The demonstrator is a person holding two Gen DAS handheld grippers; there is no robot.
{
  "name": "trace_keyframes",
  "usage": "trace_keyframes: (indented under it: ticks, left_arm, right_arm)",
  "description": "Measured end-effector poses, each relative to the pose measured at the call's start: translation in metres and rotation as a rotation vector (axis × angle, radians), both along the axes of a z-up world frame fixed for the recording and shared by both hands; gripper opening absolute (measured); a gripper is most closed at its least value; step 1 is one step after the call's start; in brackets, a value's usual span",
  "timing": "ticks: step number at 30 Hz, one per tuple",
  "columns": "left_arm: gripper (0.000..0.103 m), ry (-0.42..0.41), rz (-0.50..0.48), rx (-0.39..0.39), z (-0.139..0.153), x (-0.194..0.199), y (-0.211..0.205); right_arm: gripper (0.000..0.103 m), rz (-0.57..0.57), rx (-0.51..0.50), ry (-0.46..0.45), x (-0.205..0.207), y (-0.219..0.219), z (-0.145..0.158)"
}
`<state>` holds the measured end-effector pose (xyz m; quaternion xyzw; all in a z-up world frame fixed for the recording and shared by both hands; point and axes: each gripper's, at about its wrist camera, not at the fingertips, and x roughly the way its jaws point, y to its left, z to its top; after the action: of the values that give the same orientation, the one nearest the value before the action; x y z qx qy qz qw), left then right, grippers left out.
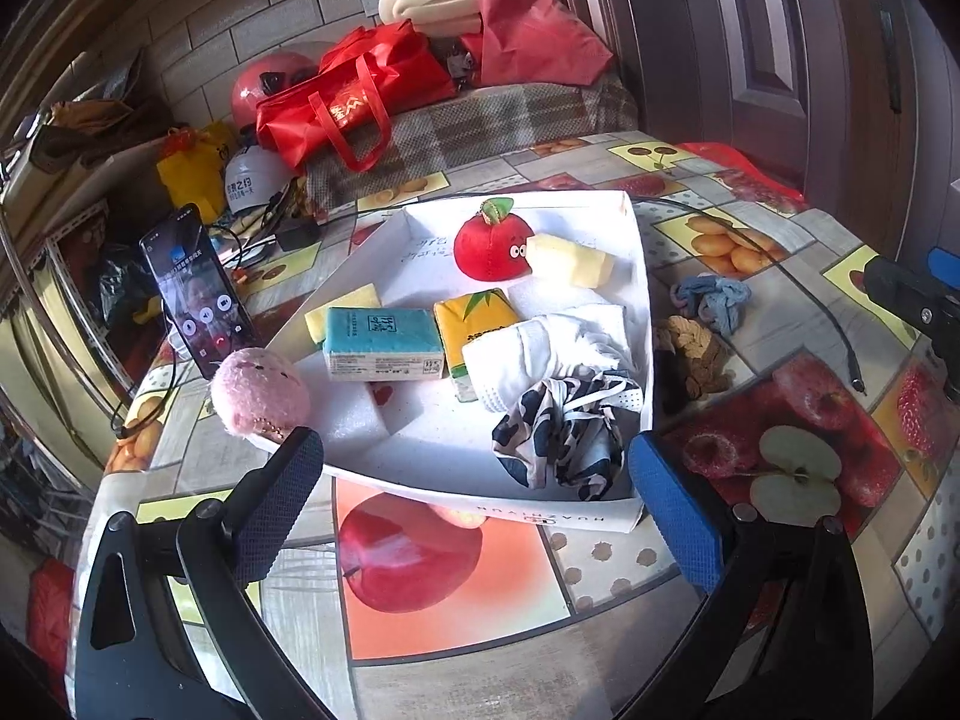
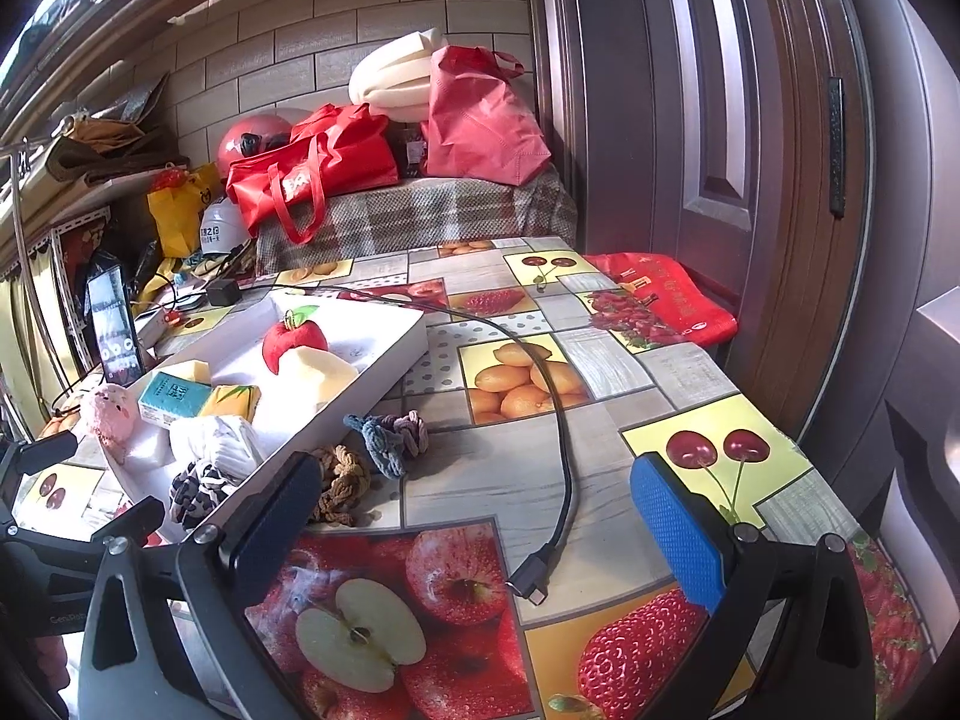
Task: Organize soft objects
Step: 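Raise both tools and move them back over the white box and soft items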
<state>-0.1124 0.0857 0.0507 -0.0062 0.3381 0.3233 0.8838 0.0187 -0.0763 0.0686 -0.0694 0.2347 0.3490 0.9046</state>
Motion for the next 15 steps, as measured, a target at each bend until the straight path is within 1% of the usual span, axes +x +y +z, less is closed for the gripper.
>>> trace_keyframes:
  ticks: [6,7,9,11,12,14,15]
  left_arm:
    - [0.103,-0.009,-0.008,-0.03,-0.001,-0.003,0.003]
    - [0.103,-0.02,-0.022,-0.048,-0.001,-0.005,0.005]
    - [0.103,-0.054,-0.067,-0.112,-0.002,-0.011,0.01]
    - [0.103,-0.081,-0.118,-0.186,-0.004,-0.017,0.016]
    - [0.103,-0.083,-0.128,-0.2,-0.006,-0.019,0.017]
    - [0.103,-0.083,-0.129,-0.178,-0.008,-0.027,0.017]
    - [0.103,-0.082,-0.122,-0.159,-0.008,-0.031,0.017]
  right_arm:
    - [0.103,-0.003,0.001,-0.001,0.001,-0.001,0.0]
    - [0.103,-0.001,0.004,0.006,0.003,-0.001,-0.001]
    - [0.103,0.013,0.015,0.03,0.013,0.002,-0.003]
    - [0.103,0.044,0.018,0.1,0.03,0.007,-0.007]
    - [0.103,0.058,0.02,0.144,0.038,0.01,-0.01]
    - [0.103,0.078,0.033,0.219,0.049,0.014,-0.014]
    - [0.103,0.087,0.04,0.235,0.05,0.016,-0.015]
